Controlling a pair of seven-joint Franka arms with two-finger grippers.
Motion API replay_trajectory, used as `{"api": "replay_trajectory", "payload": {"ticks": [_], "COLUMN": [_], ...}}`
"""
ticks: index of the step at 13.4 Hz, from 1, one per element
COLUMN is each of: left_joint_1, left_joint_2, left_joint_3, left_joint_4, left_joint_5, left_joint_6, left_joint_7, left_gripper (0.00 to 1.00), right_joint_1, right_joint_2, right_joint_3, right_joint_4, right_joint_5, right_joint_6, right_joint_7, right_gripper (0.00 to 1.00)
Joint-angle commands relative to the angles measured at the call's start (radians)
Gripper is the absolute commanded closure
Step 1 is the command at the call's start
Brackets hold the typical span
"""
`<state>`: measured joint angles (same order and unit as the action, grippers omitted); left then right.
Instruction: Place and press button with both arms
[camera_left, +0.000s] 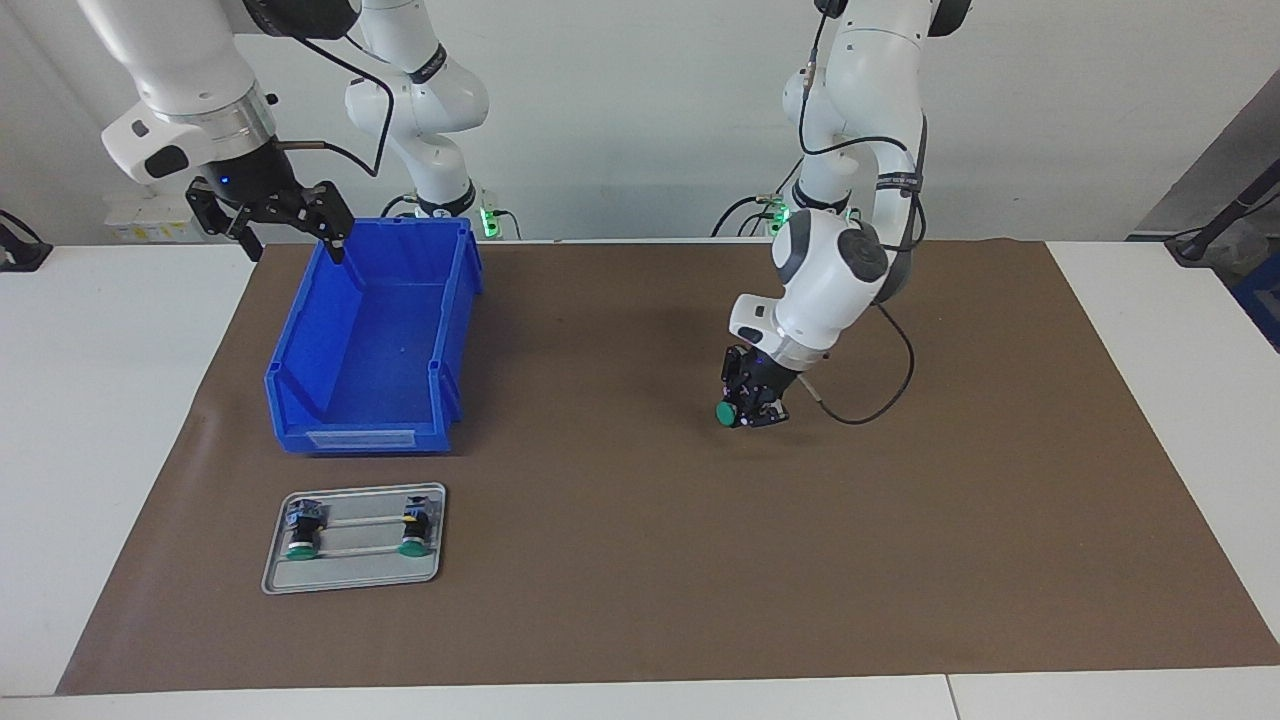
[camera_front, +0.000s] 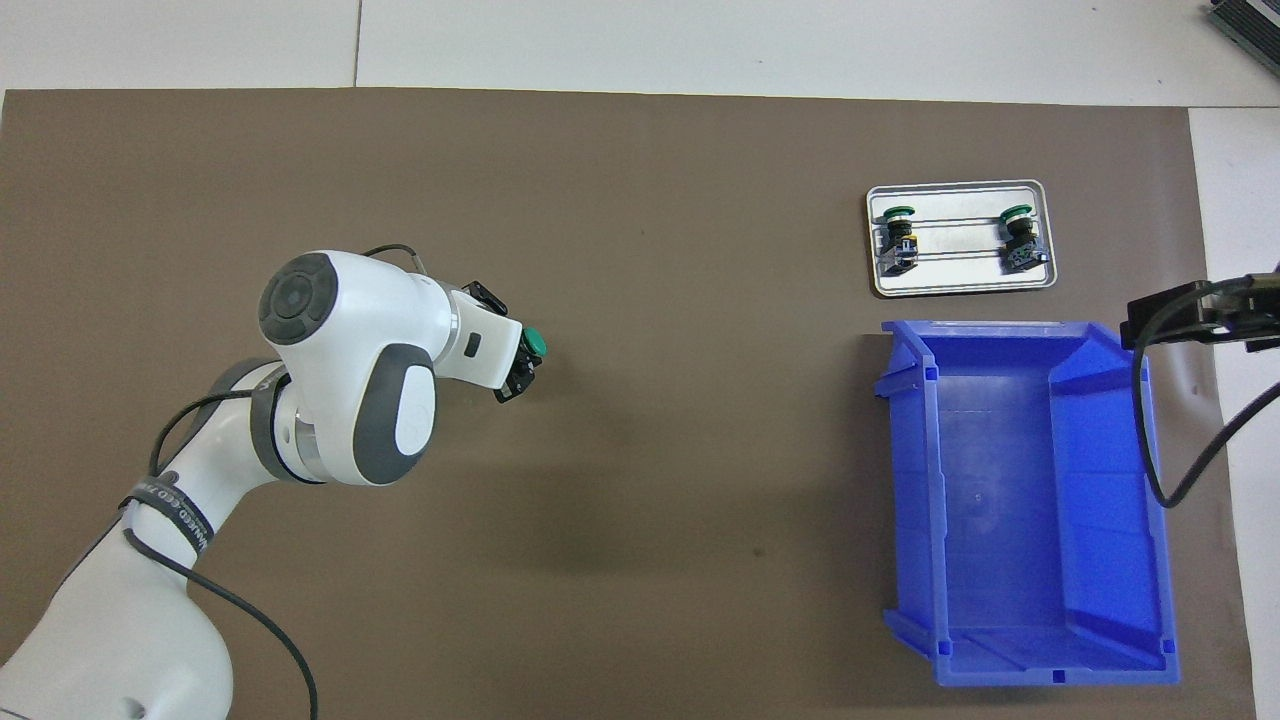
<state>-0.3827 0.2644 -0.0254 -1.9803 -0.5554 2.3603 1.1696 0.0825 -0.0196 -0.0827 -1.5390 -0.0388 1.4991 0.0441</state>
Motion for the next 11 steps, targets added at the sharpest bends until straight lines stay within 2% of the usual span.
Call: {"api": "replay_trajectory", "payload": {"ticks": [1, 5, 8, 11], "left_joint_1": [0.094, 0.203, 0.241, 0.269], "left_joint_2": [0.006, -0.008, -0.027, -0.051], "left_joint_3": [-0.007, -0.008, -0.008, -0.007], "left_joint_4": [0.037, 0.040, 0.044, 0.061], "left_joint_5": [-0.214, -0.311, -0.327, -0.434], "left_joint_6": [-0.116, -0.260, -0.323, -0.381], "left_joint_7": [0.198, 0.307, 0.320, 0.321], "left_gripper": [0.81, 0.81, 0.82, 0.82], "right_joint_1": [-0.010, -0.010, -0.010, -0.010], "right_joint_2": [-0.020, -0.020, -0.020, -0.020], "right_joint_3": [0.012, 0.012, 0.012, 0.012], "right_joint_4": [-0.023, -0.023, -0.023, -0.023], "right_joint_5": [0.002, 0.002, 0.002, 0.002], "right_joint_6": [0.010, 0.010, 0.010, 0.010], "right_joint_7": [0.007, 0.008, 0.008, 0.008], "right_gripper": [0.00, 0.00, 0.00, 0.00]}}
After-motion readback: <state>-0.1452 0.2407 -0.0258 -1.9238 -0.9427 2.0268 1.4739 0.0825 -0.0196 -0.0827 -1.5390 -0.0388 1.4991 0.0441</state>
